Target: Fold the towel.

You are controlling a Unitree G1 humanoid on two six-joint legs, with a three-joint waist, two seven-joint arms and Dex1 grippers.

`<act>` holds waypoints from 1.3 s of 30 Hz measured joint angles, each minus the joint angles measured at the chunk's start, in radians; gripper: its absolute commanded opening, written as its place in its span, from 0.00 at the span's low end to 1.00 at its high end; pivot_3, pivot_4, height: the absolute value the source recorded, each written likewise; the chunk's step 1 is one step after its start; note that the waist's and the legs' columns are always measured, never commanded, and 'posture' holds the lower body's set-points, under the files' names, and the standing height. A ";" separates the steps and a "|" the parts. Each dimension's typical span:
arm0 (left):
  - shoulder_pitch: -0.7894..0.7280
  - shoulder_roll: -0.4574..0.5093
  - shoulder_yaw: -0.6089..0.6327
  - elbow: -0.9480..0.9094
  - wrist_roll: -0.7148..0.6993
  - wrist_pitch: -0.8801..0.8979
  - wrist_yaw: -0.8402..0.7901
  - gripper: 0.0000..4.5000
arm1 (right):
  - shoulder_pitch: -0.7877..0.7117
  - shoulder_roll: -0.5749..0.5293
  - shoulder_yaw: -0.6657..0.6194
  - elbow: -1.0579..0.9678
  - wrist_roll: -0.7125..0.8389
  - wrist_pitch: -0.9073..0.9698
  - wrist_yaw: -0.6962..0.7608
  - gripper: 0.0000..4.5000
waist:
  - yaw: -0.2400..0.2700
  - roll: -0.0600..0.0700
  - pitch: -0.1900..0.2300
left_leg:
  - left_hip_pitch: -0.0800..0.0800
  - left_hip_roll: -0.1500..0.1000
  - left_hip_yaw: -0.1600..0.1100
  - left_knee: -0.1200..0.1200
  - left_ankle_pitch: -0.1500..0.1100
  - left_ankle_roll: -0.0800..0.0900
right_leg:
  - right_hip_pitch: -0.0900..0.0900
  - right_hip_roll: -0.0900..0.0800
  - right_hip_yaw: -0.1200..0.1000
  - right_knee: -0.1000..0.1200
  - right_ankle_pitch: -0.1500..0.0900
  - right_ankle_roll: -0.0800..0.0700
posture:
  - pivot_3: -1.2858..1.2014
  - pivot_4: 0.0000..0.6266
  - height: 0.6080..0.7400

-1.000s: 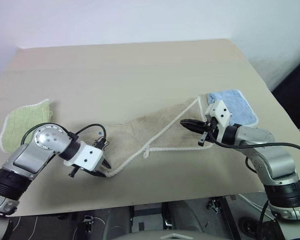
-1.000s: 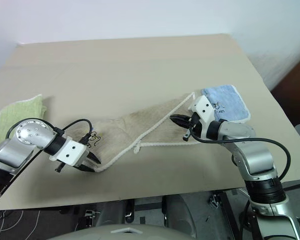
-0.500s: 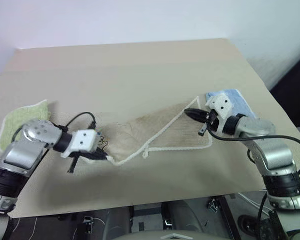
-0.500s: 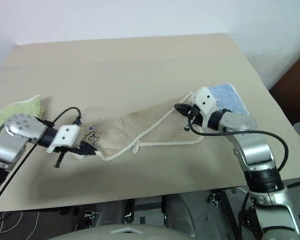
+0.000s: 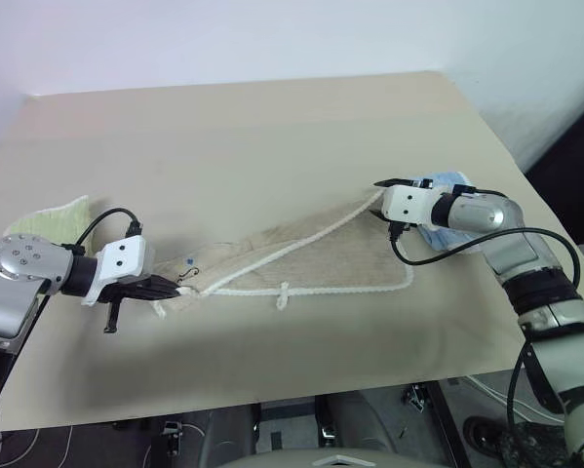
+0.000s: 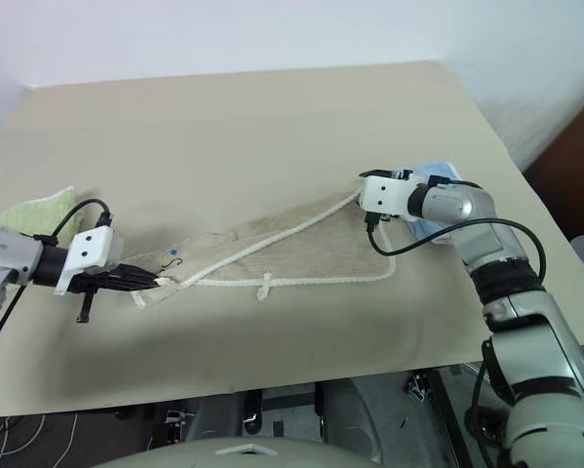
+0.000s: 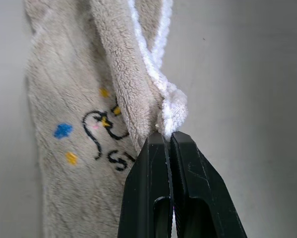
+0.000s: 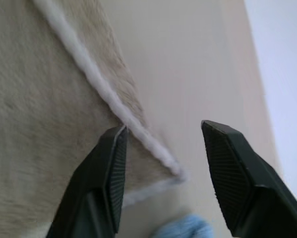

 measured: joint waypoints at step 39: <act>0.086 0.000 0.046 -0.032 0.001 -0.020 0.040 0.00 | -0.262 0.037 0.203 0.429 -0.420 -0.248 -0.462 0.72 | -0.050 0.000 0.000 | 0.001 0.000 0.007 0.002 0.000 0.001 | -0.007 -0.001 0.011 0.008 0.002 0.003 | 0.52 0.24 1.00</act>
